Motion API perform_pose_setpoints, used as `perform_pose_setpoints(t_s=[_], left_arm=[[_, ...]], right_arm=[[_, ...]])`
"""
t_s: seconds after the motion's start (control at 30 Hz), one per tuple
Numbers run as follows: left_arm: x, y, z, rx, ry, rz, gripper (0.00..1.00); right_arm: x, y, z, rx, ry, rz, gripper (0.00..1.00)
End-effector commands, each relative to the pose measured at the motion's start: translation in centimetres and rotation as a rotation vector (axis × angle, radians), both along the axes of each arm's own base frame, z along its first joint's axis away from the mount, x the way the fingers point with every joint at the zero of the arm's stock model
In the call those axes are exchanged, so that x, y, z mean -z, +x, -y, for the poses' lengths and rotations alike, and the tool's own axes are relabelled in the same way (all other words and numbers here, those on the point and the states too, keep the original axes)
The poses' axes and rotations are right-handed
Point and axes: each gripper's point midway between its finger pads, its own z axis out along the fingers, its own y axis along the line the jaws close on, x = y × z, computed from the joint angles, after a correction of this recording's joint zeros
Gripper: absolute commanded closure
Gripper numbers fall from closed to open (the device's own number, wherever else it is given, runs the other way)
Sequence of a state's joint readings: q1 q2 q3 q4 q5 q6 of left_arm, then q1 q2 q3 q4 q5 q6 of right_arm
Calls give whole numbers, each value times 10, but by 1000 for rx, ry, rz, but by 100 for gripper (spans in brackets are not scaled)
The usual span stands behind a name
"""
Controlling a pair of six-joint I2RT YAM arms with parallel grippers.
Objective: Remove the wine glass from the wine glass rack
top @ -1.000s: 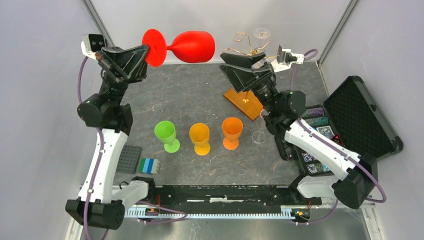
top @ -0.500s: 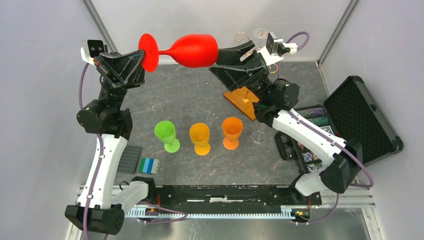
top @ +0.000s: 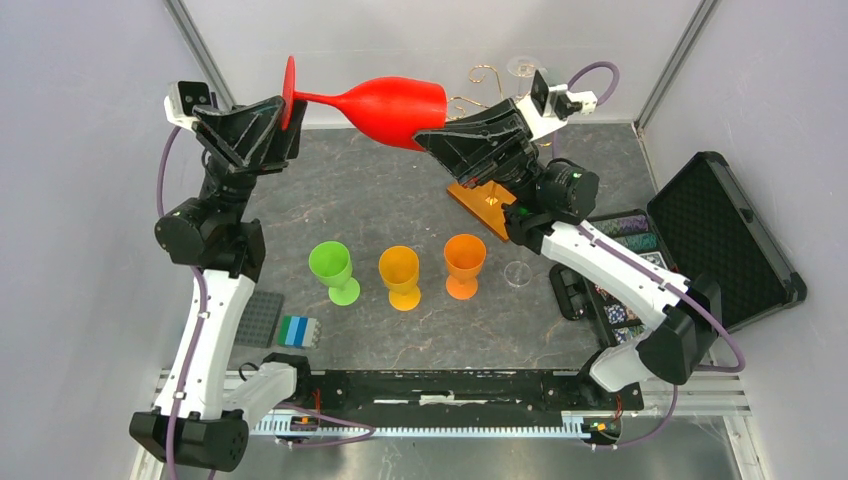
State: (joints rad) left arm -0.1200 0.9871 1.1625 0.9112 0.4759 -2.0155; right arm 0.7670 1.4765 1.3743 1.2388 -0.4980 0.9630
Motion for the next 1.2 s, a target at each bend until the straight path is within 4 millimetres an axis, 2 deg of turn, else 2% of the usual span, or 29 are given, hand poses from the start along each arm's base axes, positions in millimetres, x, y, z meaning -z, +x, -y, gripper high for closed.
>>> perform_pose_setpoints(t_s=[0.0,0.1,0.23,0.3,0.37,0.4,0.43,0.5,0.6,0.73,0.93,1.07,1.17], left_arm=[[3,0,4,-83,55,67,49],[14,14,10,-150,127,65,30],[42,37,15,-211,188,35,14],[62,51,19,-245,247,18,11],[85,65,28,-318,394,63,7],[106,79,33,-369,520,64,2],[118,87,34,-414,599,66,0],[159,111,27,-508,786,-30,0],[202,129,1,-672,981,-145,0],[235,135,-33,-829,1167,-269,0],[261,131,-58,-913,1317,-336,0],[270,130,-59,-908,1338,-339,0],[277,131,-57,-888,1348,-345,0]], right_arm=[[-16,-11,14,42,57,75,100],[-11,-5,15,97,44,58,100],[0,15,15,239,-18,-1,100],[5,29,16,329,-56,-33,100],[10,43,13,403,-112,-65,100],[17,52,8,444,-163,-82,100],[19,58,6,475,-188,-99,100],[35,77,3,576,-281,-140,100],[60,104,5,743,-416,-205,100],[99,127,-5,862,-629,-241,100],[172,142,-25,932,-951,-202,100],[216,146,-40,938,-1180,-131,100],[249,156,-41,965,-1354,-114,100]])
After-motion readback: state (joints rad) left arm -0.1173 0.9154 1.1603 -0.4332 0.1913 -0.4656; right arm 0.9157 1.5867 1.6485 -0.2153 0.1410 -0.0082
